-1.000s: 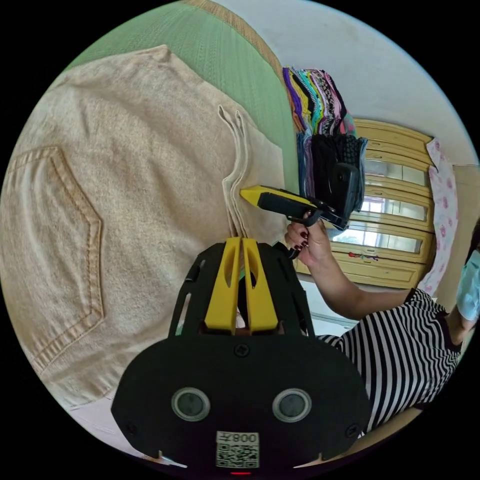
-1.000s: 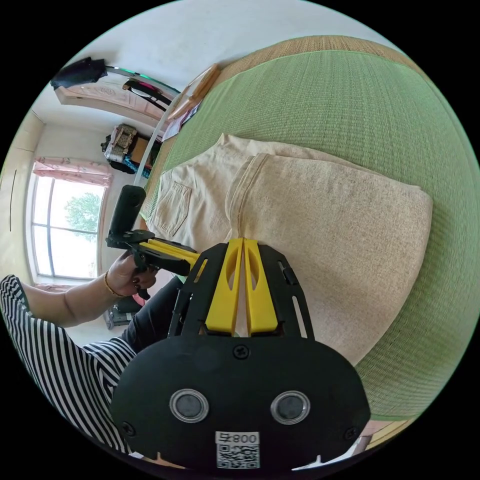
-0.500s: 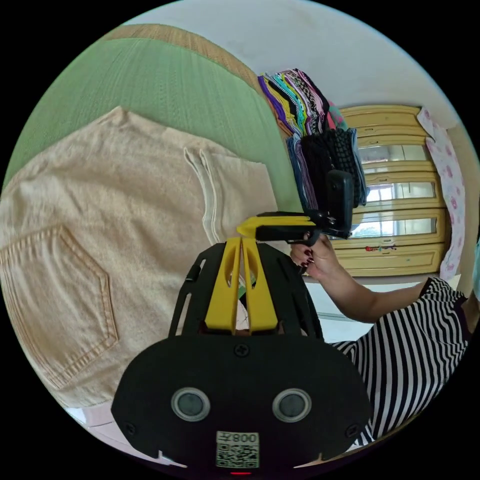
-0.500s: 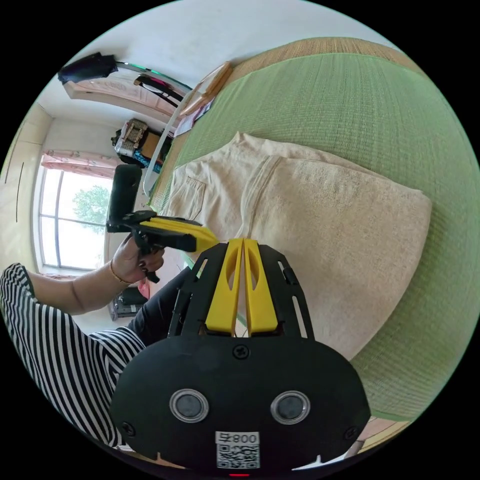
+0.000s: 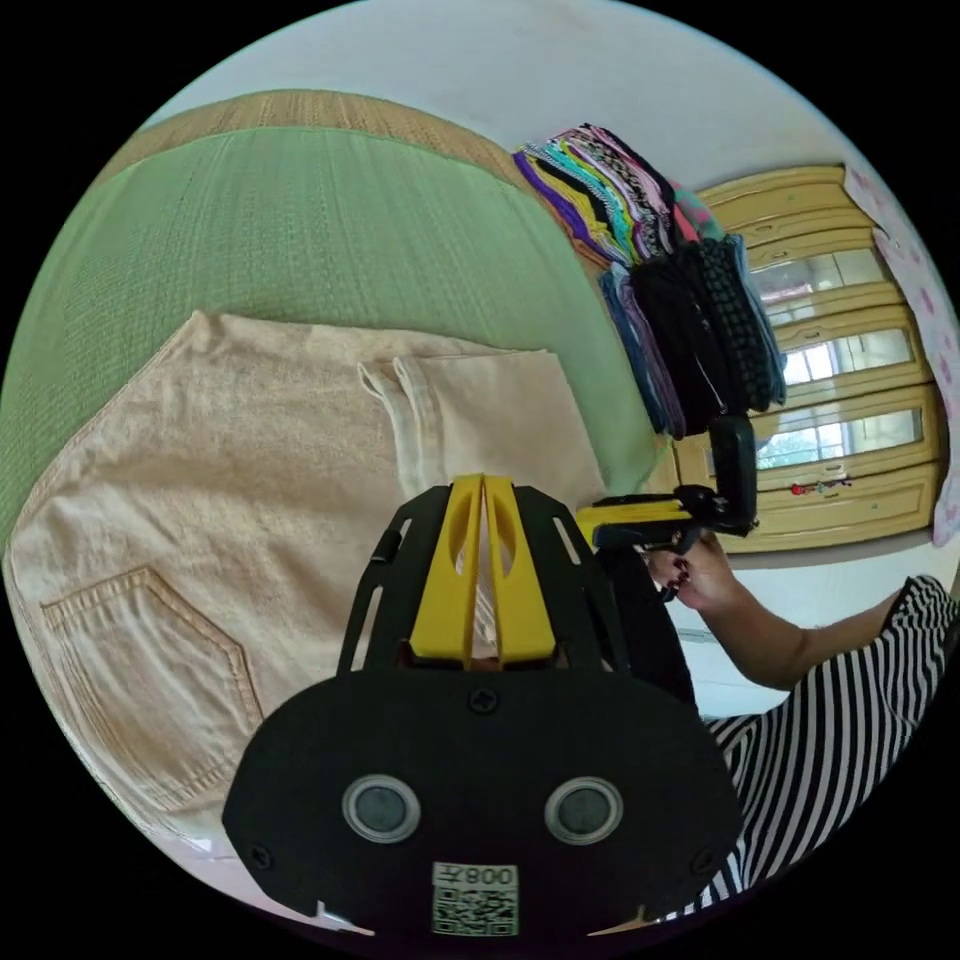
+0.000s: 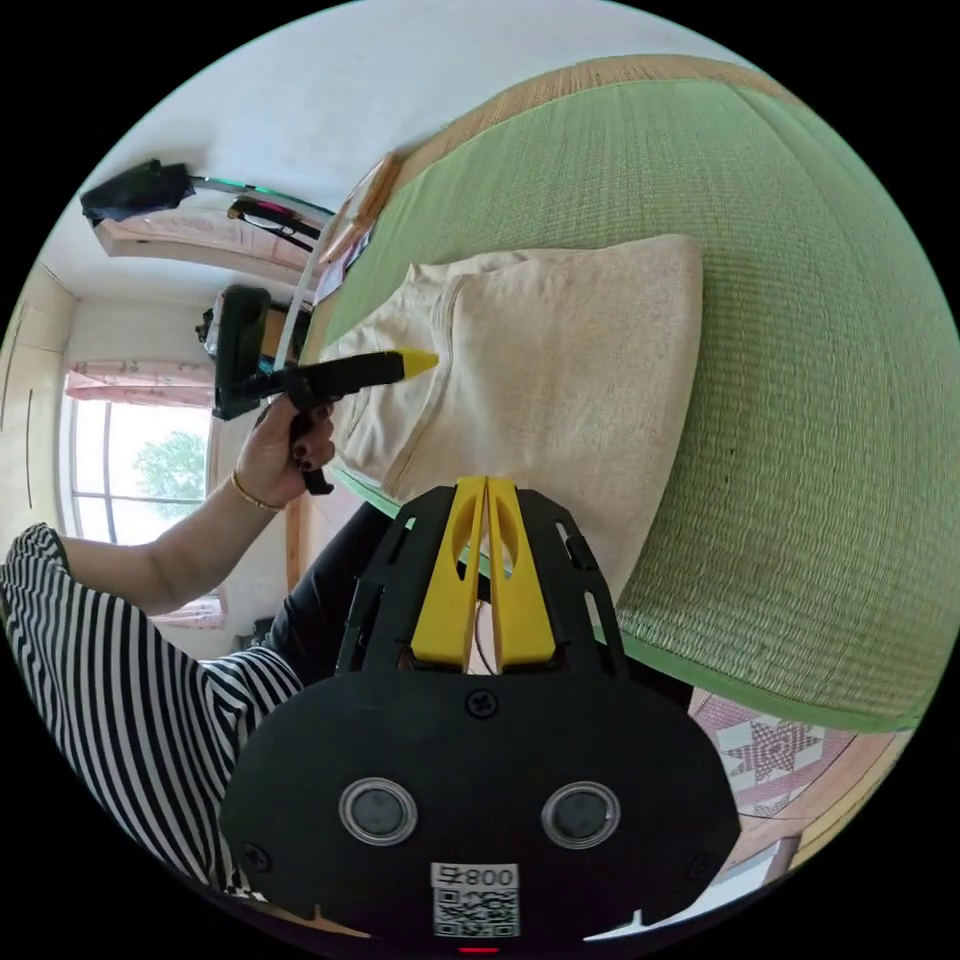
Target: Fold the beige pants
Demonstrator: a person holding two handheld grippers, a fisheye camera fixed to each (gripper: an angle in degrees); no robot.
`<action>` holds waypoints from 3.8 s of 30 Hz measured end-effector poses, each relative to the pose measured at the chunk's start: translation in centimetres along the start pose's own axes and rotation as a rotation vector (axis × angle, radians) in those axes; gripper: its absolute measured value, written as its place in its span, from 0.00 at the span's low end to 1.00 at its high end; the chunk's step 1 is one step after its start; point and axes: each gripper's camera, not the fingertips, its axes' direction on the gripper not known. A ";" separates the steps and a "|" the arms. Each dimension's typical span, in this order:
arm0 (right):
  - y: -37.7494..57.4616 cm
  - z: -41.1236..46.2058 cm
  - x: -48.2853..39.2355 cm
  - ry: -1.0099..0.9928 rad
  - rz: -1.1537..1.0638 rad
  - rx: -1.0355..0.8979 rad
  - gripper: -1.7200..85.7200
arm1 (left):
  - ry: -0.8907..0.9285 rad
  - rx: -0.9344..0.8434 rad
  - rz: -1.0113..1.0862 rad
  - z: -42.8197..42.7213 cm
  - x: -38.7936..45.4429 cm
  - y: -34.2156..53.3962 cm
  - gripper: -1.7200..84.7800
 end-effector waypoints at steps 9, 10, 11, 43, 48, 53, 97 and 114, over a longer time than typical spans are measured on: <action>6.5 -9.7 13.0 -0.144 0.277 0.264 0.04 | 0.043 -0.159 0.347 9.4 12.6 1.9 0.13; 7.2 -9.9 14.2 -0.153 0.302 0.266 0.04 | 0.030 -0.169 0.368 10.0 13.3 2.0 0.13; 7.5 -9.9 14.7 -0.161 0.311 0.267 0.05 | -0.017 -0.190 0.404 11.4 14.7 2.2 0.14; -2.5 -12.6 23.9 -0.409 0.355 0.274 0.09 | -0.155 -0.045 0.424 7.4 22.3 10.0 0.04; -4.7 -12.8 22.3 -0.340 0.346 0.220 0.06 | -0.121 -0.030 0.430 4.8 22.2 10.8 0.04; -6.2 -14.9 19.3 -0.274 0.317 0.239 0.04 | -0.087 -0.008 0.472 2.3 23.0 11.3 0.04; -41.8 22.7 -47.5 0.103 -0.033 0.101 0.04 | 0.326 0.664 -0.287 -48.1 -15.3 41.9 0.03; -51.8 39.6 -57.3 0.122 -0.081 -0.057 0.03 | 0.279 0.685 -0.476 -54.6 -21.0 47.8 0.03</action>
